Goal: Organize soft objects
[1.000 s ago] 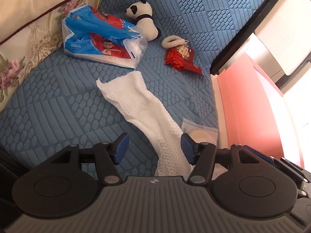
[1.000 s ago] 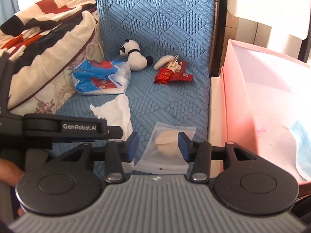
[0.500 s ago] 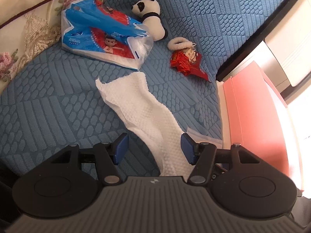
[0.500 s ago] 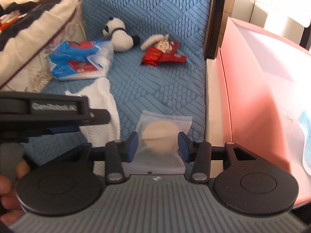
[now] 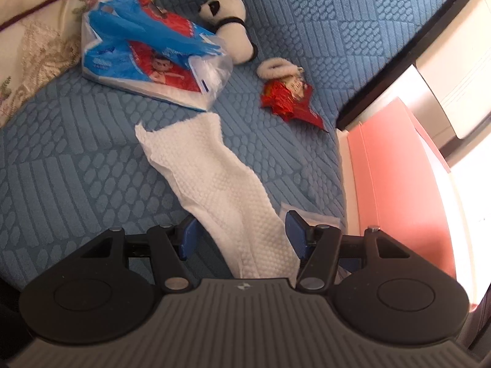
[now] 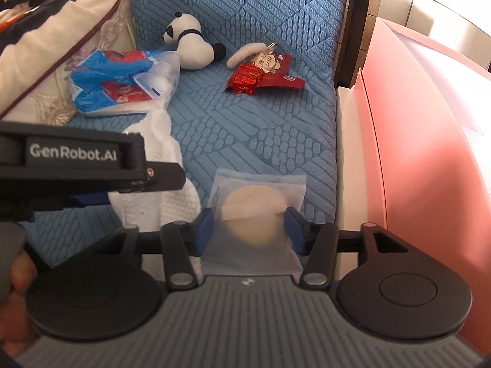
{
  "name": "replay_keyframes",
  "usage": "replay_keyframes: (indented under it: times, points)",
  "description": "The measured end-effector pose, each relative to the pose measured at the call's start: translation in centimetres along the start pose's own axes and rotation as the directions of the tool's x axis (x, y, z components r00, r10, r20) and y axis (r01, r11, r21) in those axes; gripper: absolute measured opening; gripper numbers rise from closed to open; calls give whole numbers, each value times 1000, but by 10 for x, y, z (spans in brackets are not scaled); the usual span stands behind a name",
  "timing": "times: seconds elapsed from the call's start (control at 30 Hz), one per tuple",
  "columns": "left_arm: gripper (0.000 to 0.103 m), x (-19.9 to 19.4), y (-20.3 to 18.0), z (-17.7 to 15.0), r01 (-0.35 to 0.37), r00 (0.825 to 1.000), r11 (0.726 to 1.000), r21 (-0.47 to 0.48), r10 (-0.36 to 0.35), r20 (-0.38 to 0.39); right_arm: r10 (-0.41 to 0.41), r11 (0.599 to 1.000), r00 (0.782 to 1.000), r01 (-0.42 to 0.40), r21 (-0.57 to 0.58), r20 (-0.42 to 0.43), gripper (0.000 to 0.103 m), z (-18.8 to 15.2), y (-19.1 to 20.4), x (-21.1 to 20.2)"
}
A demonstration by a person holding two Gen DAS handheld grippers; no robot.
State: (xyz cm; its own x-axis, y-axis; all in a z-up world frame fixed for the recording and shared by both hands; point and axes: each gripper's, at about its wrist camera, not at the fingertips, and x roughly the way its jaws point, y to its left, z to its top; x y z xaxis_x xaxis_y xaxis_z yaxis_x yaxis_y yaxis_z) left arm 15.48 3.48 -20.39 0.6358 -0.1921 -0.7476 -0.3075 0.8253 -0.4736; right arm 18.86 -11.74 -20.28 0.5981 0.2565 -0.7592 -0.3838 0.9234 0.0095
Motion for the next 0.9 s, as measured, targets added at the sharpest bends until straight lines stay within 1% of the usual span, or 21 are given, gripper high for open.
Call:
replay_keyframes:
  times: [0.1, 0.23, 0.3, 0.4, 0.47, 0.5, 0.57, 0.67, 0.8, 0.87, 0.9]
  points:
    - [65, 1, -2, 0, -27, 999, 999, 22, 26, 23, 1, 1000, 1000, -1, 4, -2, 61, 0, -1, 2]
    - [63, 3, -5, -1, -31, 999, 998, 54, 29, 24, 7, 1000, 1000, -7, 5, -6, 62, 1, 0, 5]
    - [60, 5, -9, -3, -27, 1000, 996, 81, 26, 18, 11, 1000, 1000, -11, 7, -6, 61, 2, -1, 6]
    - [49, 7, -14, -6, -54, 998, 990, 129, 51, 22, 16, 1000, 1000, -16, 25, -4, 60, 2, -2, 7]
    - [34, 8, -14, -6, -63, 998, 989, 135, 60, 24, 22, 999, 1000, -22, 25, -3, 56, 2, -1, 7]
    - [30, 8, -13, -6, -68, 998, 988, 137, 66, 24, 23, 999, 1000, -23, 23, -2, 55, 2, 0, 6]
    - [16, 9, -12, -6, -72, 997, 987, 142, 70, 19, 26, 1000, 1000, -26, 13, -1, 51, 2, 2, 5]
    - [11, 10, -11, -6, -73, 997, 987, 146, 71, 17, 27, 1000, 1000, -27, 6, -1, 47, 2, 2, 4]
    - [9, 7, -10, -7, -69, 998, 987, 143, 67, 18, 27, 1000, 1000, -27, -1, 6, 41, 4, 1, 0]
    - [9, 4, -9, -7, -67, 998, 988, 143, 64, 23, 26, 1000, 1000, -26, 0, 16, 34, 4, 0, -4]
    - [9, 3, -9, -7, -65, 998, 988, 141, 62, 26, 26, 1000, 999, -26, 1, 19, 32, 5, 0, -5]
